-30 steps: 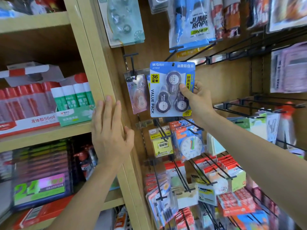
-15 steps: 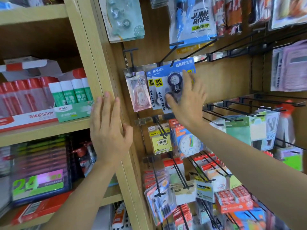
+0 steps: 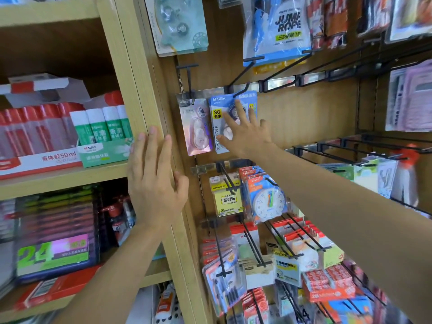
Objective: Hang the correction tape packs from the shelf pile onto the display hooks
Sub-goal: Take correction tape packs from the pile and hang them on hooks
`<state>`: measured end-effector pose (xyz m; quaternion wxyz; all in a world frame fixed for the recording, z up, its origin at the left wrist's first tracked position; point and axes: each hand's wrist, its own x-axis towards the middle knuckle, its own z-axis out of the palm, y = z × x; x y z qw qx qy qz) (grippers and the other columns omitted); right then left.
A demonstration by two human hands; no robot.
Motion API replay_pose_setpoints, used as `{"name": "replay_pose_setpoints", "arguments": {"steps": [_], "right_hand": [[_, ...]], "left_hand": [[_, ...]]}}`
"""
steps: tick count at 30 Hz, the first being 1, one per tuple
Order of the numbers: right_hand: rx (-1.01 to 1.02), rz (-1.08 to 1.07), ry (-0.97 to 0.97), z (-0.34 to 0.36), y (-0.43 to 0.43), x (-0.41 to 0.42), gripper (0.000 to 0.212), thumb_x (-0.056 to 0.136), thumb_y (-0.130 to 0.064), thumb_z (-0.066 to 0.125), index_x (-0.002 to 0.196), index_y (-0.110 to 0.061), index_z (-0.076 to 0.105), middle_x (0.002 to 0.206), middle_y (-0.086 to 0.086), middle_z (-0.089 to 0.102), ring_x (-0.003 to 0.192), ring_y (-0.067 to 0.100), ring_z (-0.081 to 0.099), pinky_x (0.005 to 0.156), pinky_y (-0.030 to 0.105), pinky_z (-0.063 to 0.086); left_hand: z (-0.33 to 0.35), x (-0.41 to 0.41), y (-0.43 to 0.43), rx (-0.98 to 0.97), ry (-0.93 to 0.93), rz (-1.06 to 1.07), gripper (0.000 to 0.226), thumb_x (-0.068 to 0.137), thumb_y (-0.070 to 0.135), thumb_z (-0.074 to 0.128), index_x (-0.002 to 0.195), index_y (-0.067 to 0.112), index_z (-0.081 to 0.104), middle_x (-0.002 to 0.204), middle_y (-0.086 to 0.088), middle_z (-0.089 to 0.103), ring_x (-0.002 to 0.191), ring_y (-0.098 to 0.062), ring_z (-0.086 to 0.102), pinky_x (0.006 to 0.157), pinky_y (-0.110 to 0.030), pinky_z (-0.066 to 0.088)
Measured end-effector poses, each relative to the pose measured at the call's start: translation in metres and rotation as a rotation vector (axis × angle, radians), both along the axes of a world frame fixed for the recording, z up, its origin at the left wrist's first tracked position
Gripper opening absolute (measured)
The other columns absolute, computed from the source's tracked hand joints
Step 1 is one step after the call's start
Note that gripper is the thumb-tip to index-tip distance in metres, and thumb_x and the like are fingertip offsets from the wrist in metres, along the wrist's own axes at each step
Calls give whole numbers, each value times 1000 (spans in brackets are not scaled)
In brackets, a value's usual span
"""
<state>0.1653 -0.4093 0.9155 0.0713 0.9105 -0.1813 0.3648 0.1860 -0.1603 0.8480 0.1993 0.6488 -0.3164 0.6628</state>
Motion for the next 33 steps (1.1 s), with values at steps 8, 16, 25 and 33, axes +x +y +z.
{"name": "replay_pose_setpoints", "arguments": {"steps": [8,16,25,33], "right_hand": [[61,127,61,13,6,-10,67,92,-54,50,151,-30,31,165,8,4,142,41,27,105,55,37],[374,543,-257,-36,64,-88,37,87,-34,63,124,-26,67,115,-6,72,103,14,67,91,33,52],[395,601,-300,-155,84,-175,30,86,-30,60,111,-18,72,89,-3,72,81,16,67,74,39,57],[557,335,140,-333,102,-231,21,86,-33,59,103,-27,70,84,-5,73,78,25,69,62,31,50]], "left_hand": [[-1,-4,2,15,19,-11,70,78,10,61,146,3,48,159,-17,37,150,-35,30,117,-54,33],[-3,-13,5,74,113,-127,71,79,12,63,147,2,46,162,-18,31,152,-37,22,120,-57,26],[-106,-82,39,245,437,-428,28,78,22,64,103,15,75,96,1,72,93,-20,61,77,-32,46],[-307,-133,83,587,1302,-189,26,79,51,57,93,32,70,88,21,71,83,-8,70,70,-30,55]]}}
